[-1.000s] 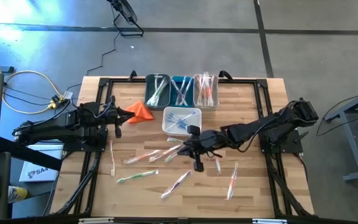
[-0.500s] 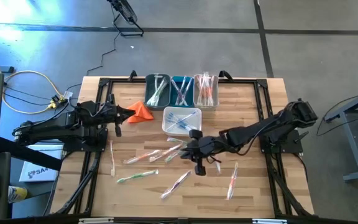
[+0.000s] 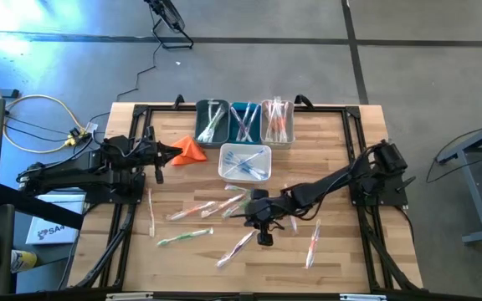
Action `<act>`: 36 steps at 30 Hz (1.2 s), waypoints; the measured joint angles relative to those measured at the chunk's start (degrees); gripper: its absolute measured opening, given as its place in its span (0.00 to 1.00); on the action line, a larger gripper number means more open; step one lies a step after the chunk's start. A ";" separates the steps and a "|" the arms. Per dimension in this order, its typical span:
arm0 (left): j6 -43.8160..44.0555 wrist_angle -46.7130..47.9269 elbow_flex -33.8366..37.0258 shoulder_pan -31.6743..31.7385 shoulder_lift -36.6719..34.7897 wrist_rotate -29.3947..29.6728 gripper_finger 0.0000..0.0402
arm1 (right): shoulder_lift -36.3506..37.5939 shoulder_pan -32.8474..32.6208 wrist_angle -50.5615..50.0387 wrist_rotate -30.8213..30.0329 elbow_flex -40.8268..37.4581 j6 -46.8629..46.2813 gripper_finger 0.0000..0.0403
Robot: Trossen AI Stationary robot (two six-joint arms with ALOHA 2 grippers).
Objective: Pick & Place Toothbrushes
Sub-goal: Put the purple toothbrush into the blue bin
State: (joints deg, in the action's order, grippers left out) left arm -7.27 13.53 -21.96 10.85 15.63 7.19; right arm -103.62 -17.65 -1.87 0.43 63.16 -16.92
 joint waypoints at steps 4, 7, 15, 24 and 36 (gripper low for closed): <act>0.00 0.04 0.00 0.00 0.01 -0.01 0.06 | -2.40 0.01 -0.57 0.94 0.02 0.02 0.01; 0.00 0.10 0.00 0.00 0.01 -0.03 0.06 | -3.43 0.00 -0.54 3.75 0.00 -0.31 0.01; 0.00 0.16 0.00 0.00 0.01 -0.07 0.06 | -3.71 -1.48 -0.57 2.15 0.02 -3.43 0.04; 0.02 0.18 0.00 0.00 -0.01 -0.12 0.06 | -3.71 -2.65 -1.25 1.48 0.02 -5.05 0.27; 0.03 0.35 0.00 0.00 0.01 -0.12 0.06 | -3.71 -2.86 -1.32 -1.04 -1.41 -0.79 0.32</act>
State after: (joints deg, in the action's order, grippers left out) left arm -7.23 13.88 -21.96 10.85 15.64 7.07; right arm -107.33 -20.51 -3.20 -0.61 61.75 -17.72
